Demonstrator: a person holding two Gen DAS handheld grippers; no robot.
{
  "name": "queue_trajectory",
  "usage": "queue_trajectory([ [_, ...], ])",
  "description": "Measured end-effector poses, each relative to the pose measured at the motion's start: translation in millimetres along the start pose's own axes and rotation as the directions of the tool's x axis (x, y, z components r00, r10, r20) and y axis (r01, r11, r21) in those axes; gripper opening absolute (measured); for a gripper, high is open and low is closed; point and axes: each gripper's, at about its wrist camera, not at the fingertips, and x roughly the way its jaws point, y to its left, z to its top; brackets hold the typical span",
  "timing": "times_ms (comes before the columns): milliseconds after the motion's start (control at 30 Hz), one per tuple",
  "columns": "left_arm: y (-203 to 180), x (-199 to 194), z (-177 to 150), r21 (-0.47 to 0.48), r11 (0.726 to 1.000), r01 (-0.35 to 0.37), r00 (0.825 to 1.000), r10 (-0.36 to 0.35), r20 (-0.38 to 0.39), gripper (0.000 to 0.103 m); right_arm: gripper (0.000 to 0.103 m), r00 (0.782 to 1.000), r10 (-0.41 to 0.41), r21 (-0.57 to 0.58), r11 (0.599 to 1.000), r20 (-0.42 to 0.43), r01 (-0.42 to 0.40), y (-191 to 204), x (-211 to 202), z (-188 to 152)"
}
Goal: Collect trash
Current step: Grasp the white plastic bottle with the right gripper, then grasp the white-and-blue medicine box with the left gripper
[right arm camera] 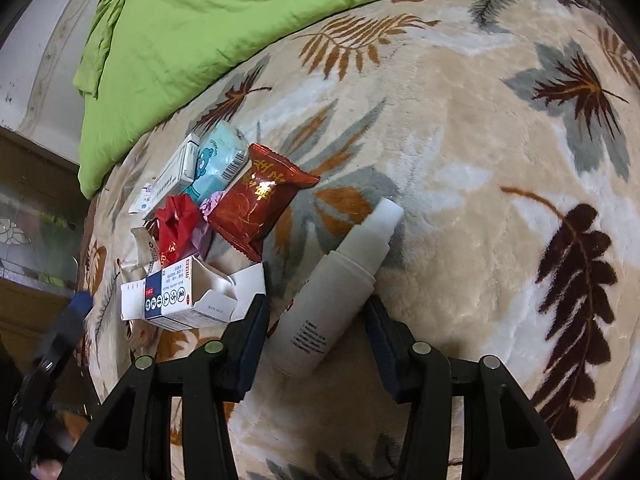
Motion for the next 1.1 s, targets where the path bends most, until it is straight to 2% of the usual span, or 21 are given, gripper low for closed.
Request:
queue_trajectory([
  [67,-1,14,3,0.013,1.000,-0.005,1.000,0.005,-0.028,0.070,0.048,1.000,0.010,0.004,1.000,0.006,-0.010,-1,-2,0],
  [100,-1,18,5,0.018,1.000,-0.004,0.999,0.005,-0.039,0.070,0.043,1.000,0.019,0.006,1.000,0.009,-0.019,-3,-4,-1],
  [200,-2,32,6,0.045,0.999,0.006,0.997,-0.002,-0.080,0.070,0.038,0.999,0.043,-0.005,0.999,0.006,-0.043,-8,-11,-4],
  [367,-13,45,-3,0.114,0.992,0.059,0.986,-0.040,-0.164,0.070,0.036,0.999,0.049,-0.030,0.998,0.009,-0.049,-21,-23,-15],
  [433,-23,46,-9,0.155,0.986,0.058,0.983,-0.029,-0.181,0.070,0.035,0.998,0.060,-0.039,0.997,0.003,-0.060,-28,-27,-22],
  [500,-33,41,-16,0.179,0.979,0.095,0.978,-0.057,-0.202,0.070,0.034,0.998,0.068,-0.050,0.996,0.004,-0.067,-32,-33,-28],
  [533,-38,36,-21,0.171,0.975,0.141,0.970,-0.102,-0.222,0.070,0.034,0.998,0.066,-0.058,0.996,0.007,-0.066,-35,-37,-31],
  [600,-45,32,-26,0.180,0.972,0.153,0.967,-0.110,-0.228,0.070,0.034,0.998,0.064,-0.065,0.996,0.012,-0.063,-37,-42,-35],
  [733,-45,24,-22,0.215,0.972,0.092,0.984,-0.056,-0.167,0.070,0.034,0.998,0.057,-0.079,0.995,0.027,-0.055,-39,-49,-43],
  [900,-26,34,7,0.151,0.987,0.049,0.991,-0.029,-0.129,0.070,0.034,0.998,0.051,-0.090,0.995,0.036,-0.048,-37,-50,-48],
  [967,-10,50,15,0.087,0.995,0.044,0.986,-0.029,-0.166,0.070,0.034,0.998,0.055,-0.080,0.995,0.034,-0.052,-38,-47,-49],
  [1033,1,62,17,0.030,0.997,0.074,0.976,-0.066,-0.206,0.070,0.034,0.998,0.055,-0.077,0.996,0.036,-0.052,-39,-46,-51],
  [1100,5,65,14,0.020,0.996,0.084,0.971,-0.077,-0.224,0.070,0.034,0.998,0.055,-0.080,0.995,0.038,-0.052,-40,-47,-52],
])
